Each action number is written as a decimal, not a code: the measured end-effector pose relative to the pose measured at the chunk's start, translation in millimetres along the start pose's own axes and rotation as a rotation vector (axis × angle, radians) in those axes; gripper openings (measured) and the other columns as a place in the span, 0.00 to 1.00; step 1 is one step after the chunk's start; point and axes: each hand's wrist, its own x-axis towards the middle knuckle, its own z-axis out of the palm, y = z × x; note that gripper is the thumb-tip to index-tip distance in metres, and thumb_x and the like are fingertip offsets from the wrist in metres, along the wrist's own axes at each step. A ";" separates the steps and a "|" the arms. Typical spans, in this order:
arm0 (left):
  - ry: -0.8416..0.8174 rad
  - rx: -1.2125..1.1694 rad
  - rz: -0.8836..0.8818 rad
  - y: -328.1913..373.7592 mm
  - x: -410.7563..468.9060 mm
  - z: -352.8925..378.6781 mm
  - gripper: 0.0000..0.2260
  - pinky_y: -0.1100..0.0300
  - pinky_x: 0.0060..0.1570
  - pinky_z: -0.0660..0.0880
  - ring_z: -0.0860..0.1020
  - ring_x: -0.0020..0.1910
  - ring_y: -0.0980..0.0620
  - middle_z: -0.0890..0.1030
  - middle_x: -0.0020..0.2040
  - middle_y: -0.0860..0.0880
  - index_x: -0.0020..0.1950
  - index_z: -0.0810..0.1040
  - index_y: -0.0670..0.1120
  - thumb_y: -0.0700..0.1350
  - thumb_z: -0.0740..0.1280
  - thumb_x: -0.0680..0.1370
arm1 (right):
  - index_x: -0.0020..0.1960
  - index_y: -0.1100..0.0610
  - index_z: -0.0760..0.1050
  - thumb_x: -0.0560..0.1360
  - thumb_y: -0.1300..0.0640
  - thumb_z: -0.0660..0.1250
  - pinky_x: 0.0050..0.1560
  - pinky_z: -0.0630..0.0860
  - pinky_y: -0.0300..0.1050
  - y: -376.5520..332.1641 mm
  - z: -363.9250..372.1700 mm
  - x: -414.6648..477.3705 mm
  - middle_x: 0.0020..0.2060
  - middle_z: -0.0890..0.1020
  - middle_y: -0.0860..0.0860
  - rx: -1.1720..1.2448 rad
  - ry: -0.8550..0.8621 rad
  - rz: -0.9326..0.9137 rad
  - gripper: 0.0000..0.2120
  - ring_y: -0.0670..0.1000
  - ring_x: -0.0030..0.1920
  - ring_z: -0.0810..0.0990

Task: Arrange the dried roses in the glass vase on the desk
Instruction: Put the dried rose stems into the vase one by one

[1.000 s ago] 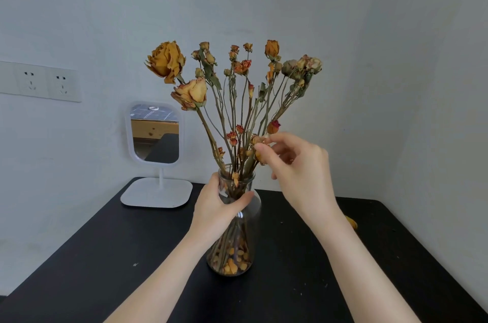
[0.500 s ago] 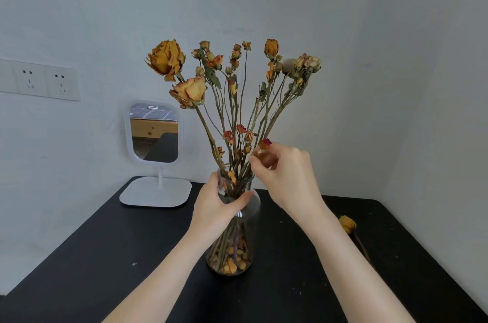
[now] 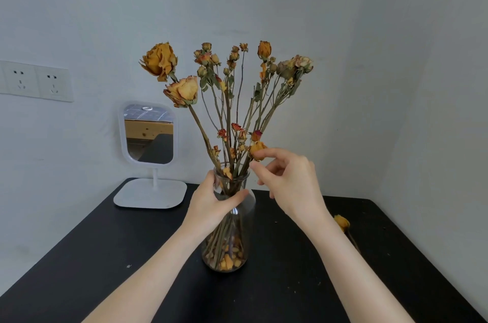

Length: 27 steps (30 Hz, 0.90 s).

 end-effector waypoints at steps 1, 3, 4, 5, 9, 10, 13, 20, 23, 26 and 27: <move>0.000 0.002 -0.005 -0.1 1.0 0.4 0.27 0.58 0.59 0.71 0.73 0.60 0.58 0.75 0.57 0.61 0.62 0.66 0.60 0.61 0.71 0.66 | 0.56 0.50 0.78 0.73 0.51 0.68 0.33 0.70 0.31 1.1 -2.3 -1.5 0.29 0.79 0.44 0.001 -0.001 0.007 0.12 0.36 0.27 0.76; 0.019 -0.003 -0.016 1.1 0.6 1.0 0.30 0.57 0.60 0.70 0.72 0.61 0.57 0.75 0.60 0.59 0.64 0.65 0.58 0.61 0.72 0.65 | 0.55 0.49 0.78 0.74 0.51 0.68 0.33 0.71 0.31 4.4 -7.2 -5.1 0.29 0.79 0.45 0.005 -0.006 0.028 0.11 0.37 0.27 0.76; 0.041 -0.013 -0.024 2.2 -1.7 0.6 0.33 0.57 0.60 0.69 0.72 0.61 0.57 0.73 0.61 0.58 0.65 0.64 0.57 0.62 0.72 0.64 | 0.55 0.48 0.77 0.74 0.51 0.68 0.33 0.71 0.31 6.5 -9.4 -7.6 0.28 0.79 0.45 0.011 -0.011 0.043 0.10 0.37 0.27 0.76; 0.071 -0.031 -0.031 3.6 -5.2 -0.1 0.36 0.59 0.60 0.68 0.70 0.62 0.58 0.72 0.62 0.59 0.66 0.63 0.56 0.62 0.73 0.63 | 0.54 0.47 0.77 0.73 0.51 0.68 0.32 0.71 0.30 9.4 -11.9 -10.7 0.28 0.79 0.46 0.012 -0.016 0.059 0.09 0.38 0.27 0.76; 0.251 -0.079 -0.076 2.2 -33.4 -2.3 0.38 0.59 0.61 0.65 0.66 0.62 0.58 0.67 0.62 0.59 0.68 0.62 0.54 0.59 0.74 0.62 | 0.51 0.46 0.77 0.73 0.51 0.68 0.25 0.70 0.29 32.9 -23.7 -26.1 0.27 0.80 0.46 0.024 -0.018 0.166 0.07 0.39 0.23 0.75; 0.312 -0.061 -0.079 -0.2 -44.2 -1.6 0.35 0.59 0.60 0.67 0.68 0.61 0.57 0.68 0.61 0.58 0.66 0.64 0.53 0.57 0.75 0.63 | 0.51 0.47 0.77 0.73 0.51 0.68 0.25 0.70 0.29 42.1 -27.1 -30.6 0.28 0.80 0.47 0.023 -0.018 0.207 0.07 0.40 0.23 0.75; 0.407 0.039 -0.001 -7.3 -82.3 8.4 0.22 0.66 0.48 0.69 0.71 0.50 0.55 0.69 0.50 0.58 0.55 0.67 0.55 0.50 0.74 0.67 | 0.51 0.48 0.78 0.73 0.51 0.68 0.27 0.72 0.32 76.8 -40.2 -45.6 0.29 0.81 0.48 -0.042 -0.025 0.340 0.06 0.41 0.23 0.75; -0.051 0.098 0.105 -6.5 -115.2 66.1 0.10 0.71 0.43 0.67 0.69 0.43 0.58 0.70 0.42 0.54 0.46 0.72 0.55 0.44 0.71 0.72 | 0.52 0.50 0.77 0.75 0.54 0.66 0.29 0.72 0.33 156.8 -83.8 -76.7 0.32 0.82 0.49 -0.182 -0.030 0.620 0.06 0.40 0.23 0.76; -0.212 0.189 0.094 1.7 -101.4 101.7 0.06 0.72 0.42 0.65 0.68 0.43 0.61 0.68 0.44 0.57 0.49 0.71 0.56 0.49 0.67 0.75 | 0.51 0.51 0.77 0.75 0.55 0.66 0.30 0.72 0.35 177.5 -98.5 -87.5 0.33 0.82 0.49 -0.225 -0.049 0.699 0.06 0.43 0.26 0.77; -0.317 0.323 0.049 11.2 -83.1 140.9 0.06 0.69 0.40 0.67 0.70 0.43 0.60 0.69 0.43 0.58 0.50 0.73 0.54 0.53 0.64 0.76 | 0.51 0.51 0.77 0.75 0.54 0.67 0.31 0.70 0.34 191.4 -106.3 -94.2 0.31 0.82 0.48 -0.284 -0.075 0.735 0.06 0.41 0.28 0.77; -0.333 0.377 0.033 13.9 -77.0 154.1 0.07 0.66 0.43 0.70 0.71 0.44 0.59 0.70 0.43 0.58 0.49 0.74 0.53 0.54 0.63 0.76 | 0.51 0.51 0.77 0.75 0.54 0.67 0.33 0.70 0.34 194.9 -107.0 -95.3 0.30 0.81 0.47 -0.302 -0.092 0.735 0.06 0.41 0.30 0.78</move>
